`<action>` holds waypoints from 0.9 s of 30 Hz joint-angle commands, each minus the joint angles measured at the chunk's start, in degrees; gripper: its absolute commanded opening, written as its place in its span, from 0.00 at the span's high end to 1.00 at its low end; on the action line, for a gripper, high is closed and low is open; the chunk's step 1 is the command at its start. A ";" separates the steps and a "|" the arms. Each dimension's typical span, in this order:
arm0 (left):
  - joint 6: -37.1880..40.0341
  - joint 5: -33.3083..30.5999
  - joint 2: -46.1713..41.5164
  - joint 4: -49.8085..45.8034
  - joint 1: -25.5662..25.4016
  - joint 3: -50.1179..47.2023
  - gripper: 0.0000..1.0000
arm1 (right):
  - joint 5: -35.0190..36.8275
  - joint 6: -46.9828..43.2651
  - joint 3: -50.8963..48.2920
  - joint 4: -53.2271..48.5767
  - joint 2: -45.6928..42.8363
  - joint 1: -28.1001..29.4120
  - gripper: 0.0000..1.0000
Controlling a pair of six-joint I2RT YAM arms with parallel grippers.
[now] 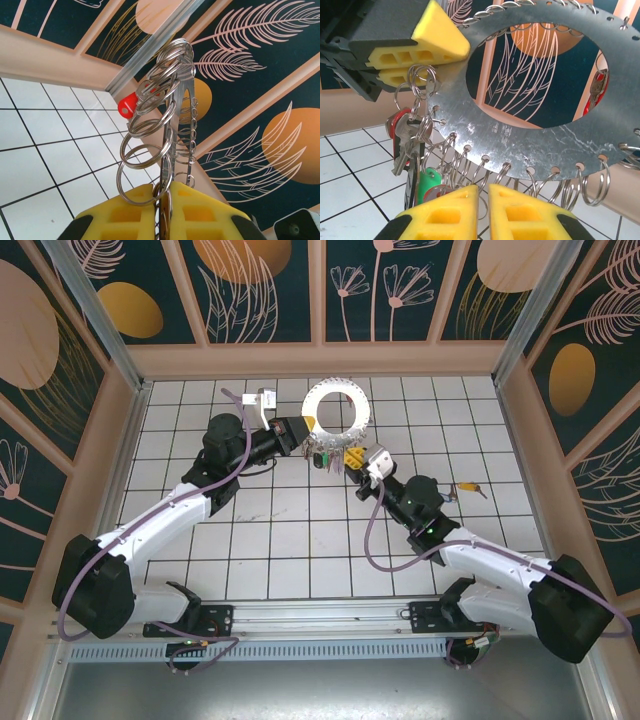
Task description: Put the keys on the keyring
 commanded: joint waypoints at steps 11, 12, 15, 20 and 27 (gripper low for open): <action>0.52 1.42 -1.55 2.86 0.29 2.11 1.00 | 3.78 0.20 3.75 0.56 0.76 -0.18 0.82; 0.52 1.42 -1.65 2.86 0.22 2.11 1.00 | 4.06 0.21 3.88 0.45 0.89 -0.20 0.83; 0.43 1.40 -1.66 2.86 0.30 2.02 1.00 | 4.51 0.44 4.41 -0.02 1.44 -0.21 0.83; 0.18 1.61 -1.63 2.86 0.24 2.11 1.00 | 4.31 0.70 4.63 0.44 1.73 -0.21 0.88; -1.96 -1.14 -2.07 2.01 0.28 1.74 1.00 | 5.61 1.46 2.83 3.79 1.54 -0.31 0.98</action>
